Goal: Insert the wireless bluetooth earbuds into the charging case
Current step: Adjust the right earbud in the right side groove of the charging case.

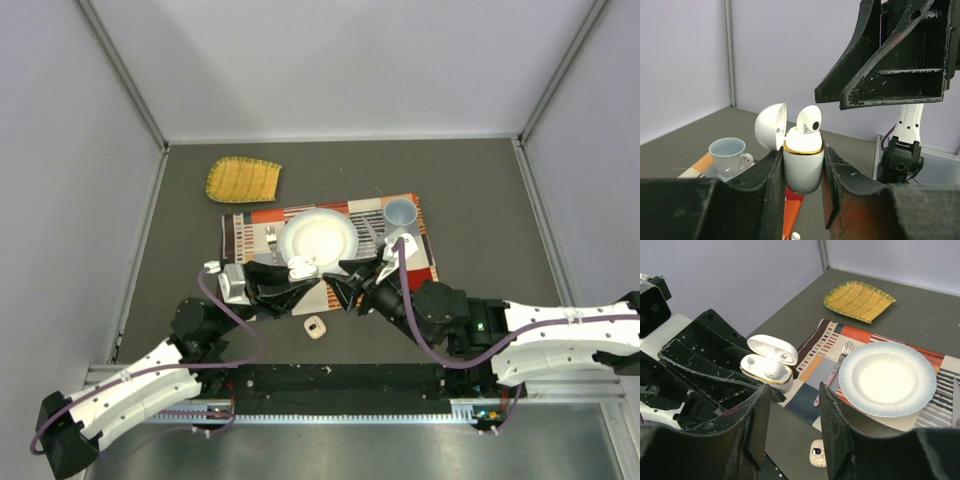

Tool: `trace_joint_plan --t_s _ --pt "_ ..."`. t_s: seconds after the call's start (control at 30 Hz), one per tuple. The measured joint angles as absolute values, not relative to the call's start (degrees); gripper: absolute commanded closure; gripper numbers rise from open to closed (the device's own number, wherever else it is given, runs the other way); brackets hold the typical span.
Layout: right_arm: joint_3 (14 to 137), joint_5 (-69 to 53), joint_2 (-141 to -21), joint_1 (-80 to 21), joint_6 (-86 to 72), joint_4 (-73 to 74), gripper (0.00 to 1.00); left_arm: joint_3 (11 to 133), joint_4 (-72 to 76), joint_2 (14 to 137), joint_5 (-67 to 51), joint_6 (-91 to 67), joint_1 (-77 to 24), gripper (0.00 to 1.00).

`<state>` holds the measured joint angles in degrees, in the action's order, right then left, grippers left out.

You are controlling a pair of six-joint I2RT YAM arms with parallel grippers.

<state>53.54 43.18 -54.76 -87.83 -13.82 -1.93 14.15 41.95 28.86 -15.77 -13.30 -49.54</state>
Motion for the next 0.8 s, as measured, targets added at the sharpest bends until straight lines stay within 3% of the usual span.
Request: trace_joint_plan --t_s 0.8 --pt "53.8 39.2 -57.8 -86.0 -16.7 -2.0 0.65 14.2 42.0 29.1 -18.1 -13.3 -49.5 1.00"
